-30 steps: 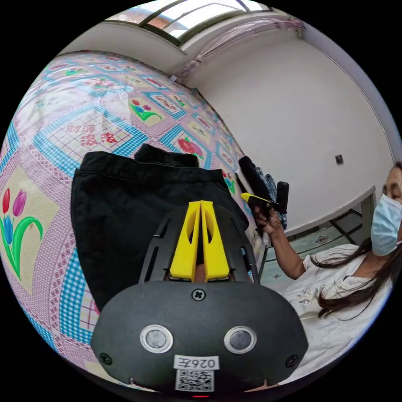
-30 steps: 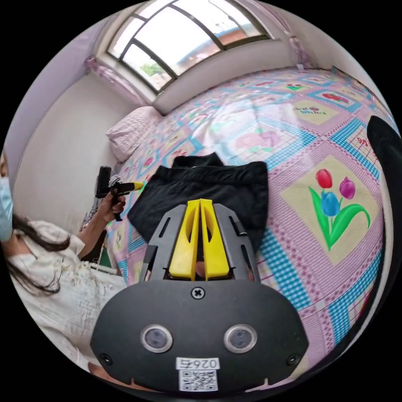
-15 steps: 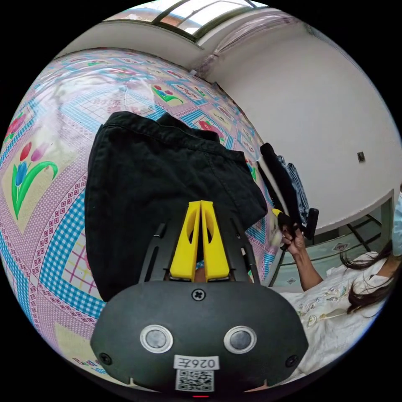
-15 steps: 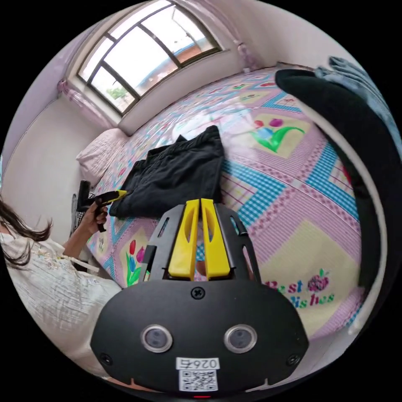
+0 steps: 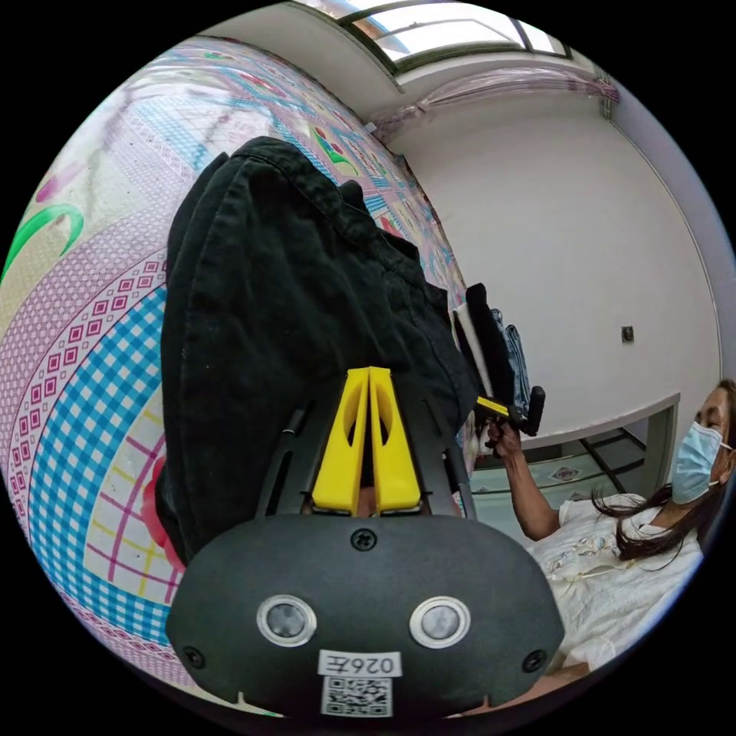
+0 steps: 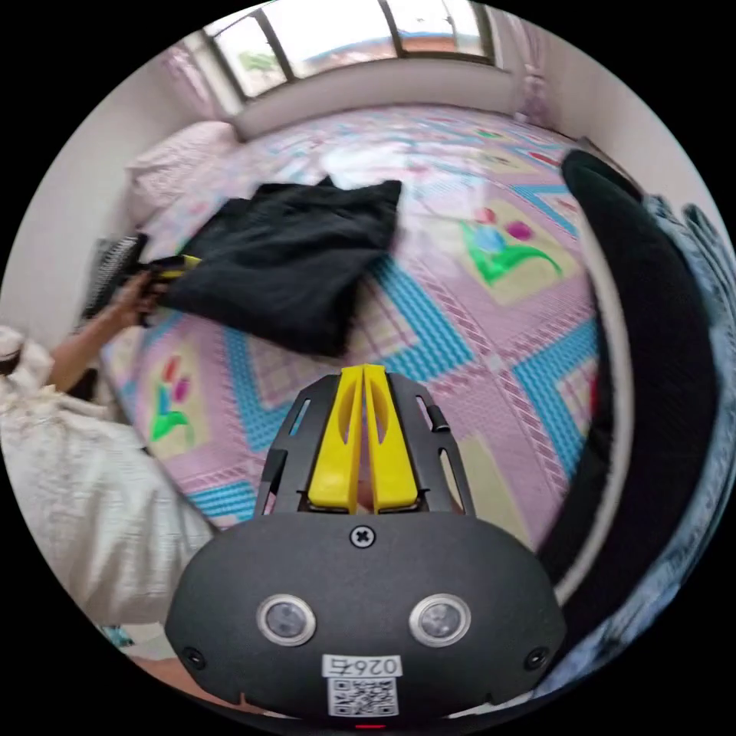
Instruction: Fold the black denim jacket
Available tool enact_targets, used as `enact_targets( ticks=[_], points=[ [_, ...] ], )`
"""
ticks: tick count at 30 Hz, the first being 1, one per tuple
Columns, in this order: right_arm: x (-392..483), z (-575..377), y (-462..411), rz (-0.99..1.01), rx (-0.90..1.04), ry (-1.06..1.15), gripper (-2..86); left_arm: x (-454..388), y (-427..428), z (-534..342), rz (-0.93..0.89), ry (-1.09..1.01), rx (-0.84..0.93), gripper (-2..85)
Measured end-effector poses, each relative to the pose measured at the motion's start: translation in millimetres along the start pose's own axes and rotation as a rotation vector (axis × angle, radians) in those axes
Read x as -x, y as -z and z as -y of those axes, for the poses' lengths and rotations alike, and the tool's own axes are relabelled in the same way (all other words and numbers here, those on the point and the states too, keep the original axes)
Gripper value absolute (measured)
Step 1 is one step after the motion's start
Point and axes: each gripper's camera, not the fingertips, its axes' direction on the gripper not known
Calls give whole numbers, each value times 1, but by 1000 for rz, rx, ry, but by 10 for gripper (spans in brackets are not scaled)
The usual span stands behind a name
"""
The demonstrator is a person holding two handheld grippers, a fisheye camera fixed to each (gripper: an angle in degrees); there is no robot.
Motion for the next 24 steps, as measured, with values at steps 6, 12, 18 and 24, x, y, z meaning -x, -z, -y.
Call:
enact_targets(
  ticks=[6, 12, 18, 24],
  points=[
    [4, -3, 18, 119, -96, 32, 104, -60, 53, -18, 129, -174, -158, -6],
    [-34, 18, 0, 295, -145, -35, 131, -50, 124, -52, 626, -44, -201, 133],
    [-70, 35, -26, 422, -112, -108, -3, 0, 91, -31, 458, 33, 25, 45],
    [-123, 28, -40, 527, -80, -223, 15, 76, 144, -37, 59, 261, -65, 28]
  ],
)
